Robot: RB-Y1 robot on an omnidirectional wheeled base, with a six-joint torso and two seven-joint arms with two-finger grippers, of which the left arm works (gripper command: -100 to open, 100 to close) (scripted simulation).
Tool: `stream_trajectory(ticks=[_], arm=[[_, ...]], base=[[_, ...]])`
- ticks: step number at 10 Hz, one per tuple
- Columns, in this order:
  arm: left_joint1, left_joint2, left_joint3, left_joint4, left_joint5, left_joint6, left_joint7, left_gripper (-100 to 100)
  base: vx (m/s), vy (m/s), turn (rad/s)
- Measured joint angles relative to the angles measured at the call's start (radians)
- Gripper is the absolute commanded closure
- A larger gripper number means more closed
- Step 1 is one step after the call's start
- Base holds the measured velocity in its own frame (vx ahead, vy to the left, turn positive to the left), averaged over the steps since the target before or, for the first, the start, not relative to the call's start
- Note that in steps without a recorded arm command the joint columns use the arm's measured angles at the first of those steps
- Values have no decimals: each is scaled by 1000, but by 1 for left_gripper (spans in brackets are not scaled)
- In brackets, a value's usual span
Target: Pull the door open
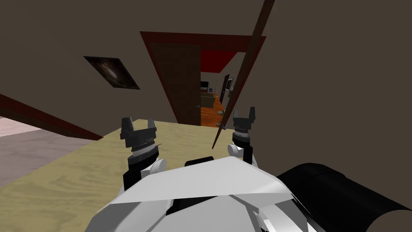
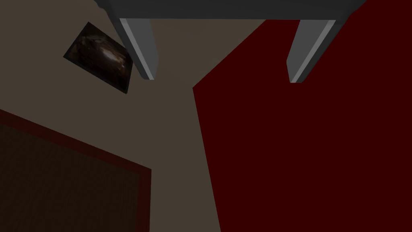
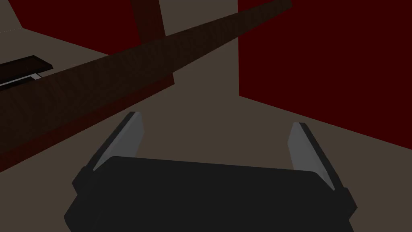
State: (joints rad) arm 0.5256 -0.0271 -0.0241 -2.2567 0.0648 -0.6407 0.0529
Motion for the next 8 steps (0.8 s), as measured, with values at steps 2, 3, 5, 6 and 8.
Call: stream_trajectory(ticks=[2, 3, 5, 6, 8], arm=[[-15, 9, 0, 26, 3, 5, -8, -100], [-19, 16, 1, 44, 6, 2, -10, -100], [-40, 29, 9, 88, 14, -5, -12, -100], [-46, 33, 8, 107, 15, -7, -16, -100], [-58, 43, 4, 149, 20, -14, -27, -100]], base=[[111, 24, -25], [114, 34, -8], [93, 35, -18], [101, 9, -23], [93, 17, -20]])
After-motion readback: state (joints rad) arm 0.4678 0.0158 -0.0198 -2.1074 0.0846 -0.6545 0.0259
